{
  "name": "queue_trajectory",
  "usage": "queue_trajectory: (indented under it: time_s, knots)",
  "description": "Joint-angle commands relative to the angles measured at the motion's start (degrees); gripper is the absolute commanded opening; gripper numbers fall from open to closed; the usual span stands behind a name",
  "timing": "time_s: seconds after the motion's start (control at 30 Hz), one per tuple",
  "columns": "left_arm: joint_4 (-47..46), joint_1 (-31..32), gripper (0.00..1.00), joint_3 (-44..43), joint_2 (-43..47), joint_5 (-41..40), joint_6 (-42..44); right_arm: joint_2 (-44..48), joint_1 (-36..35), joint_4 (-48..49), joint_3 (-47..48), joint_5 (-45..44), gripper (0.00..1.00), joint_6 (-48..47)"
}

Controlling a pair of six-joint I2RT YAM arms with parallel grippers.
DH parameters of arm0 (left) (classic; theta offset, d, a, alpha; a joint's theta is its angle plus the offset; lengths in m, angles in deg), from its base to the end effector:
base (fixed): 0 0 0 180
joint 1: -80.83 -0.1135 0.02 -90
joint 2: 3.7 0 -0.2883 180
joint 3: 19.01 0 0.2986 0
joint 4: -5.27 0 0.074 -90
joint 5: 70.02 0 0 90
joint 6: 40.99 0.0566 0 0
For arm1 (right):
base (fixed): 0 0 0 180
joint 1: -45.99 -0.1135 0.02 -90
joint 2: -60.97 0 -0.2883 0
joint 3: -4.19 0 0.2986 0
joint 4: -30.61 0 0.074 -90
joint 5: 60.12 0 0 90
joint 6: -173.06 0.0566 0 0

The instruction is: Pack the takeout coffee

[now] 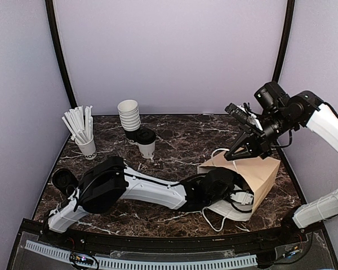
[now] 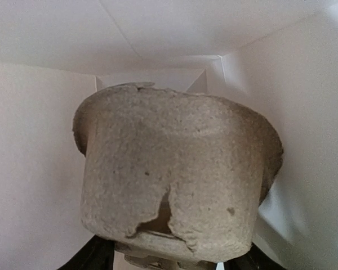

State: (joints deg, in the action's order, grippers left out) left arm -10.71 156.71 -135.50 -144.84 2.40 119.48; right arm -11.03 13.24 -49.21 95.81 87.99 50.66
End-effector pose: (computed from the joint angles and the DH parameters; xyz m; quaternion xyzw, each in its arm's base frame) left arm 0.1733 -0.6188 0.1506 0.6887 0.3123 0.0854 0.6487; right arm 0.1959 0.1831 0.3978 -0.5601 0.6446 0.4700 0.2233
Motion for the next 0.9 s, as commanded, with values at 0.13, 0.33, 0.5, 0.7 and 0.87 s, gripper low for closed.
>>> queue_trajectory:
  time_s: [0.13,0.33,0.5,0.7,0.87]
  knots:
    - [-7.3,0.5,0.66,12.4,12.9,-4.5,-1.4,-0.1,5.8,-1.0,2.0,-2.0,0.0,-4.3]
    - [-5.1,0.5,0.63,21.1,23.2,-2.5,-11.4,-3.7,15.2,-7.6,5.2,-1.2,0.0,-11.9]
    - [-3.3,0.5,0.63,24.6,29.5,-1.1,-17.1,-6.0,19.5,-8.7,8.3,-2.5,0.0,-13.4]
    - [-2.2,0.5,0.63,27.7,37.3,1.9,-24.4,-9.3,24.9,-9.0,14.4,-4.1,0.0,-13.8]
    - [-0.8,0.4,0.62,27.2,42.9,6.1,-31.1,-12.9,28.5,-0.5,17.5,-6.7,0.0,-4.0]
